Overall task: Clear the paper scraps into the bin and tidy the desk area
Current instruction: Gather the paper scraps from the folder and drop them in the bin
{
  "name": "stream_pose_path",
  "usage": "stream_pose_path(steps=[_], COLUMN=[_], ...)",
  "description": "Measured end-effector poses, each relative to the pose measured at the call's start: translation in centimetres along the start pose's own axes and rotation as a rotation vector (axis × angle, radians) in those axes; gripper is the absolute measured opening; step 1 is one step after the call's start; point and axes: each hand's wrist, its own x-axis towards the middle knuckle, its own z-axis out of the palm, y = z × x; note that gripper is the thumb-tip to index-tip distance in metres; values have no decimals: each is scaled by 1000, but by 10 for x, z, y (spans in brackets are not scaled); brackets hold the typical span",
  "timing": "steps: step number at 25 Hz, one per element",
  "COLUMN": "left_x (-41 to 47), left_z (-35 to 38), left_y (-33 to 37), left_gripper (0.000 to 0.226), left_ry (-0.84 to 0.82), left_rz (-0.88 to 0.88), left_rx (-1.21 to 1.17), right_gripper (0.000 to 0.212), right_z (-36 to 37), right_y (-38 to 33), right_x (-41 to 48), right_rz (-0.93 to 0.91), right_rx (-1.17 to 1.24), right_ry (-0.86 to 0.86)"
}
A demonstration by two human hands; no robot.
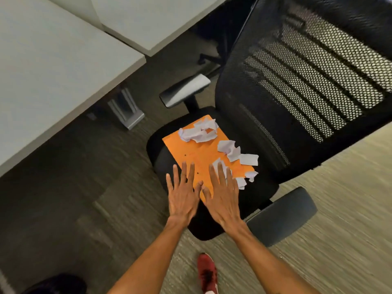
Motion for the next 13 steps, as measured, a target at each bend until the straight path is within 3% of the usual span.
stream_pose_path(steps=[3, 5, 8, 13], left_x=[10, 16, 29, 63], left_z=[15, 24, 36, 51], left_y=[18, 24, 33, 65], left_gripper=[64, 52, 45, 65], left_ry=[-65, -87, -75, -101], left_rz=[29, 111, 255, 35], left_rx=[-37, -93, -121, -484], right_gripper=[63, 54, 63, 53], right_z=[-5, -4, 3, 30], right_y=[31, 53, 70, 72], right_x=[11, 23, 36, 56], right_rz=[293, 493, 494, 460], right_rx=[325, 473, 333, 190], right_ry=[60, 71, -54, -85])
